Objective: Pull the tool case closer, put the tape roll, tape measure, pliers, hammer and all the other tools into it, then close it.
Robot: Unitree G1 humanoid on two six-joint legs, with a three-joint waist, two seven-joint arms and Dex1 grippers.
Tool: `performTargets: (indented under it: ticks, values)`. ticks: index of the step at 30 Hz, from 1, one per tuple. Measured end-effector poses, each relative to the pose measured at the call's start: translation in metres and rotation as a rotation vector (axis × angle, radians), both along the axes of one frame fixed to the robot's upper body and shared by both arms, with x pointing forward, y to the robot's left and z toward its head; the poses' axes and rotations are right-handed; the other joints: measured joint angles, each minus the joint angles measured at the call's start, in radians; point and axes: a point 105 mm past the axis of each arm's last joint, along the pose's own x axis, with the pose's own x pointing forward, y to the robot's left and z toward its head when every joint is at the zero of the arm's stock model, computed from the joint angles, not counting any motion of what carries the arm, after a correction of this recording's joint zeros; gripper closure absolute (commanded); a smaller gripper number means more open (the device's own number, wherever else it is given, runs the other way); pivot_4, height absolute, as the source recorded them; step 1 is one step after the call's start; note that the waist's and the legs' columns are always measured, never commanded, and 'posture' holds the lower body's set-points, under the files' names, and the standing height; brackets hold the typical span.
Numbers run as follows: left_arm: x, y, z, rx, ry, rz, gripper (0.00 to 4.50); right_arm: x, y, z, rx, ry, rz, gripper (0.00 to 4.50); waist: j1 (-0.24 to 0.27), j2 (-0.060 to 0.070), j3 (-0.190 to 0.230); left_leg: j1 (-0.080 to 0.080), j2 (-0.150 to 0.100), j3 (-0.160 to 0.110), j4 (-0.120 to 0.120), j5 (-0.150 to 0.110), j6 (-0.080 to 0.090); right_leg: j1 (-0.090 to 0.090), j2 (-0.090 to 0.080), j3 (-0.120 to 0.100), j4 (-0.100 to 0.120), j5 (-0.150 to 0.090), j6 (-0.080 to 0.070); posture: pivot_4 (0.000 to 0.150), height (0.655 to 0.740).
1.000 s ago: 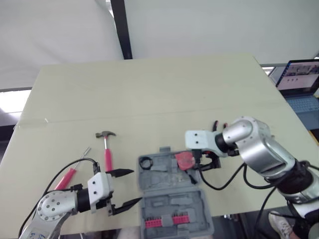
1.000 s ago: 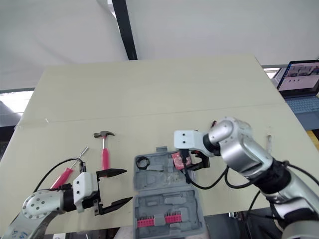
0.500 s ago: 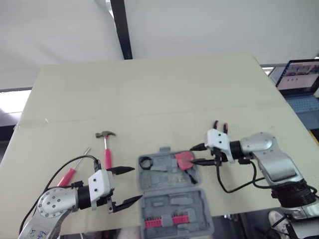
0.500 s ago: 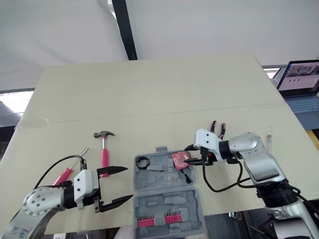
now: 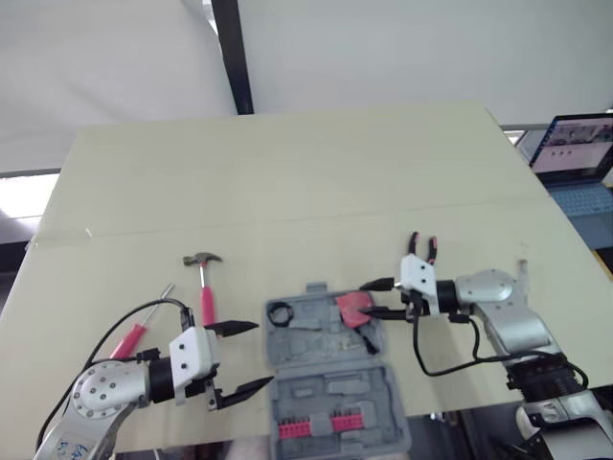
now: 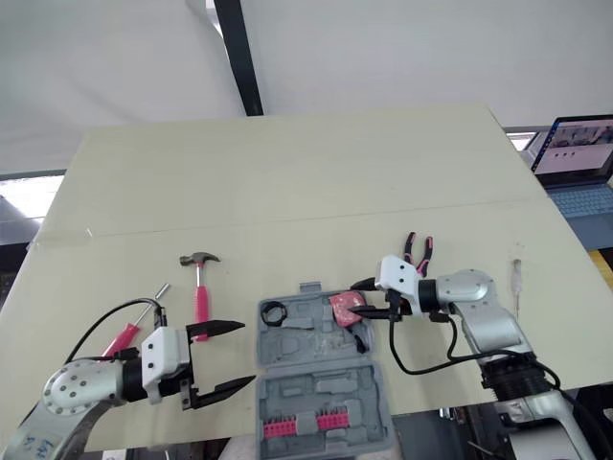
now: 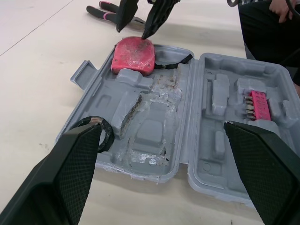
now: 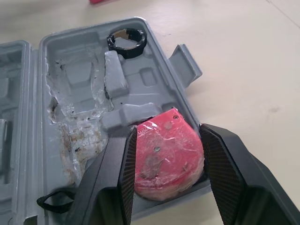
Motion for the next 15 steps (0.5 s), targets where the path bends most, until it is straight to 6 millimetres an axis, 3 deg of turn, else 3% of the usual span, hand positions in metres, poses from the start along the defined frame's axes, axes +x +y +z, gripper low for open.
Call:
performTargets:
  ticks: [15]
  values:
    - [-0.001,0.003,-0.001,0.010,0.010,0.011,0.00,0.001,0.001,-0.013,0.014,-0.005,-0.010,2.26,0.000,0.000,0.000,0.000,0.000,0.000,0.000,0.000,0.000,0.000,0.000,0.000,0.000,0.000,0.000,0.150,0.7400]
